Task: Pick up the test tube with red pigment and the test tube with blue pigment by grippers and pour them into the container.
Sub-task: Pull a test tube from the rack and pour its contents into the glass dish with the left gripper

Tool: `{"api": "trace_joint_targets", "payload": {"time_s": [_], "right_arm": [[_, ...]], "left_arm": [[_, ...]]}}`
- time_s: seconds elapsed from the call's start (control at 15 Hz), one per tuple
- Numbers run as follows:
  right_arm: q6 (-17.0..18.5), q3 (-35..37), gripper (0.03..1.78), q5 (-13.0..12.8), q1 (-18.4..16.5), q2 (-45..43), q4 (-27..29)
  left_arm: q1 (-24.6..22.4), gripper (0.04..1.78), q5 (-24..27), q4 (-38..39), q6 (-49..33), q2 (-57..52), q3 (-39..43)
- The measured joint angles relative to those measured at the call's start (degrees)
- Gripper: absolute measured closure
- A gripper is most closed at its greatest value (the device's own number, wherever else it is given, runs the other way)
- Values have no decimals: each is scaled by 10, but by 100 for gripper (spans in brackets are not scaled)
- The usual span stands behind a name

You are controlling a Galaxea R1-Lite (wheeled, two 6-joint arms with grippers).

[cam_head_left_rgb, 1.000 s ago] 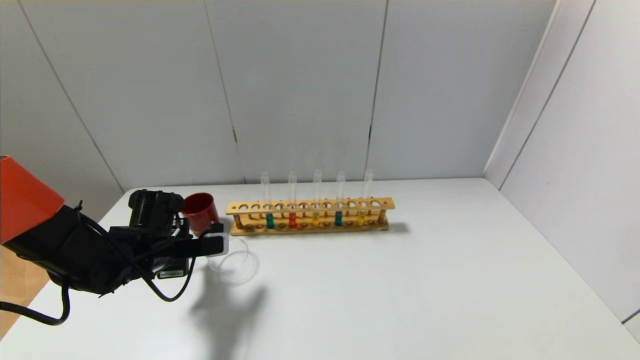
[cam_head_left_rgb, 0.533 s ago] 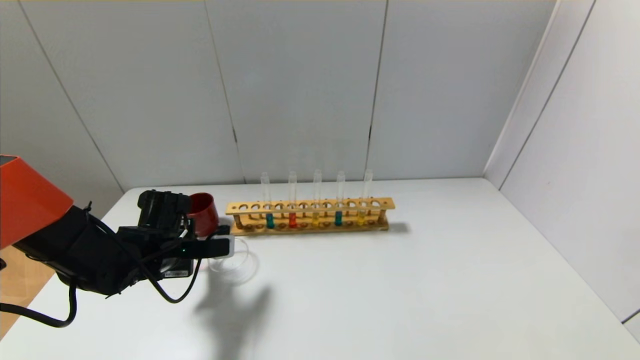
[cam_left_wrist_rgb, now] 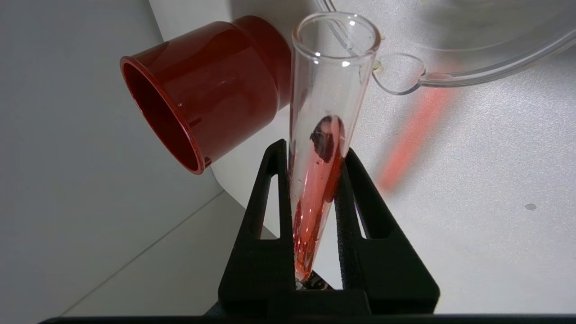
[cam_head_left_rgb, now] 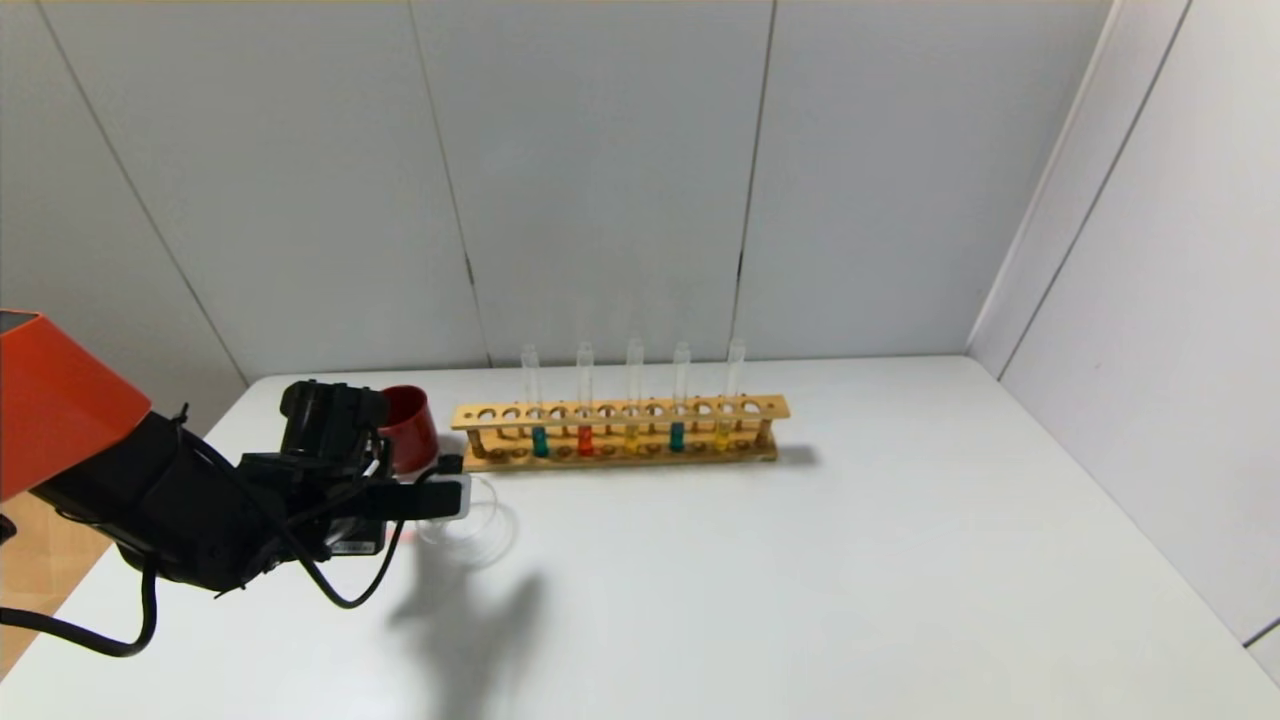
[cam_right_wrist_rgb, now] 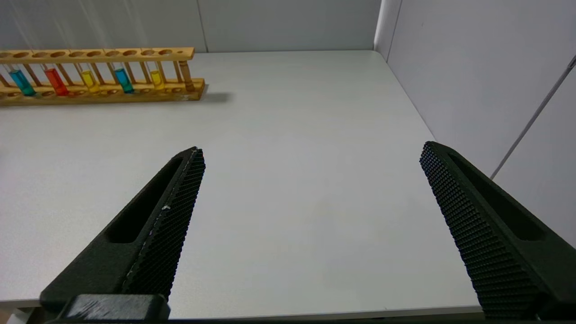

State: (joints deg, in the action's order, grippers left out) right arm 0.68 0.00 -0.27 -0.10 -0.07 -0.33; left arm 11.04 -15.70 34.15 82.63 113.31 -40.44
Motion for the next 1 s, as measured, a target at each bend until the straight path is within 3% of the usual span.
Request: {"api": "trace_joint_targets", "payload": {"time_s": [1.0], "right_arm": [[0, 0, 6, 0, 0, 0, 0]], "left_arm": [[0, 151, -21, 1, 29, 21, -13]]}}
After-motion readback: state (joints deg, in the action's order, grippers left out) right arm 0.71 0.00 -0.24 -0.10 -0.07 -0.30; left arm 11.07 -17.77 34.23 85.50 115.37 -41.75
